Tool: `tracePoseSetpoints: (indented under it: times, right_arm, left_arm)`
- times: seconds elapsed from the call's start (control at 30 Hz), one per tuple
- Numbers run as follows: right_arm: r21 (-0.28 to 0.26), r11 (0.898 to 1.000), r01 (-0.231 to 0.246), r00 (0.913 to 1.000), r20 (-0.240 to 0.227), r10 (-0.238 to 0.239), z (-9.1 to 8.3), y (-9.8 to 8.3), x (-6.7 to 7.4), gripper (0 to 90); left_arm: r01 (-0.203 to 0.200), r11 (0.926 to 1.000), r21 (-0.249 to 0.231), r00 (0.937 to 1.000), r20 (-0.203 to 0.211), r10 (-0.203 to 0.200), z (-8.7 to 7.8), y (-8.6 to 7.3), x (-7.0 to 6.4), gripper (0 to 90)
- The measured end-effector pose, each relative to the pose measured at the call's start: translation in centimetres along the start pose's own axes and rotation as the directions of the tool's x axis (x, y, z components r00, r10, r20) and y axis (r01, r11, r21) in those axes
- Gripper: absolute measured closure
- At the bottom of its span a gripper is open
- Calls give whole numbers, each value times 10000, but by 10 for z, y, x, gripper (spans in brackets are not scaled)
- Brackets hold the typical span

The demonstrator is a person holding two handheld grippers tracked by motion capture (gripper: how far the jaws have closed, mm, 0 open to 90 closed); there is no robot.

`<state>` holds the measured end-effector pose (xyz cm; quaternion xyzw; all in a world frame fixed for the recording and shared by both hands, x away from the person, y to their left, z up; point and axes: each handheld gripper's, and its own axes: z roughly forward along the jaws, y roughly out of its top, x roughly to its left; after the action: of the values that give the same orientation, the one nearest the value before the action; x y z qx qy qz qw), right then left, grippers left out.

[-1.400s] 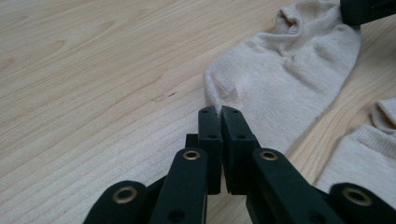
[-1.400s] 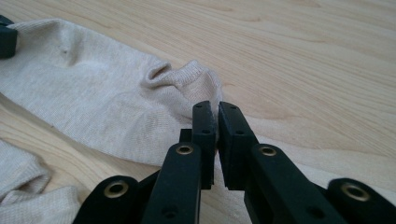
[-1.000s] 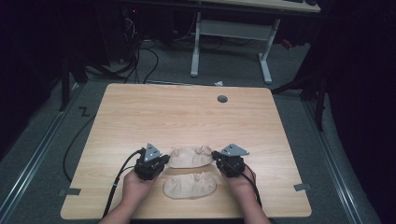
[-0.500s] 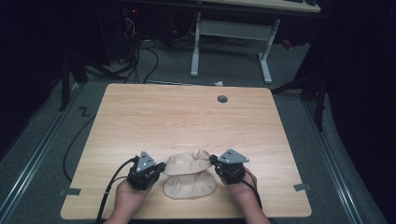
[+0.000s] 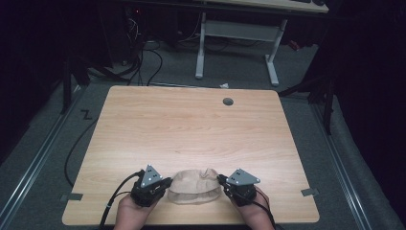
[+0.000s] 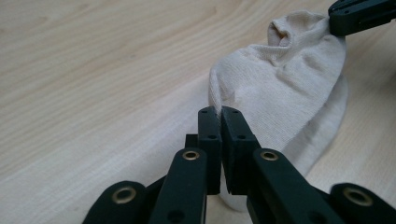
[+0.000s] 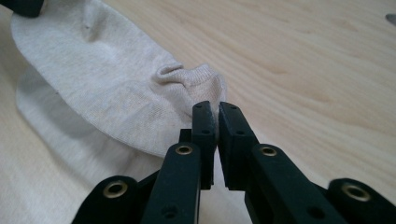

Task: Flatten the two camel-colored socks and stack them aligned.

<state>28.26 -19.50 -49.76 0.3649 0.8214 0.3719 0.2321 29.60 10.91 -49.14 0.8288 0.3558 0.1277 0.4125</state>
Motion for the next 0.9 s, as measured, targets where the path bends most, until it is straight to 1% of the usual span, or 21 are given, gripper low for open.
tracePoseSetpoints:
  times: [0.03,0.07,0.13,0.2,0.3,0.4,0.43,0.47,0.5,0.53,0.57,0.6,0.67,0.77,0.8,0.9]
  right_arm:
    - [0,10000,0,10000,0,0,0,0,0,853]
    - [109,9999,-20,10000,-66,21,-2,-4,2,853]
    - [156,9999,6,10000,-77,-4,-3,-6,3,853]
    - [186,9998,-54,9999,-111,57,-7,-10,5,852]
    - [228,9997,-28,9999,-140,31,-8,-12,6,852]
    - [424,9991,37,9997,-231,-27,-7,-15,9,851]
    - [498,9987,87,9996,-269,-74,-6,-16,9,851]
    - [724,9973,139,9995,-276,-119,-2,-18,9,850]
    - [724,9973,139,9995,-276,-119,-2,-18,9,850]
    - [794,9968,106,9994,-323,-81,-1,-18,9,849]
    - [942,9954,151,9992,-385,-115,2,-19,9,846]
    - [942,9954,151,9992,-385,-115,2,-19,9,846]
    - [1144,9932,195,9991,-387,-151,3,-20,9,836]
    - [1196,9926,206,9990,-416,-158,5,-21,10,835]
    - [1307,9909,309,9986,-459,-251,7,-21,10,834]
    - [1369,9900,350,9987,-427,-294,8,-21,11,834]
  left_arm:
    - [-42,9999,124,10000,33,41,1,-1,-1,869]
    - [-48,9998,203,10000,71,47,1,-3,-2,869]
    - [-8,9993,381,9998,175,1,1,-6,-4,869]
    - [26,9990,447,9996,265,-38,0,-8,-5,868]
    - [39,9985,550,9993,375,-60,-3,-11,-7,867]
    - [-122,9965,832,9990,433,87,-2,-16,-11,866]
    - [-151,9956,924,9990,428,112,0,-17,-12,865]
    - [-224,9944,1028,9991,380,186,2,-18,-13,862]
    - [-261,9938,1081,9992,327,227,3,-18,-13,862]
    - [-245,9930,1159,9993,311,210,6,-19,-12,860]
    - [-238,9906,1351,9993,324,196,9,-21,-11,854]
    - [-238,9906,1351,9993,324,196,9,-21,-11,849]
    - [-228,9887,1482,9994,294,186,11,-22,-9,836]
    - [-164,9884,1507,9998,148,143,14,-22,-5,829]
    - [-122,9884,1511,9998,142,102,16,-22,-4,818]
    - [-54,9895,1447,9999,102,40,17,-22,-2,811]
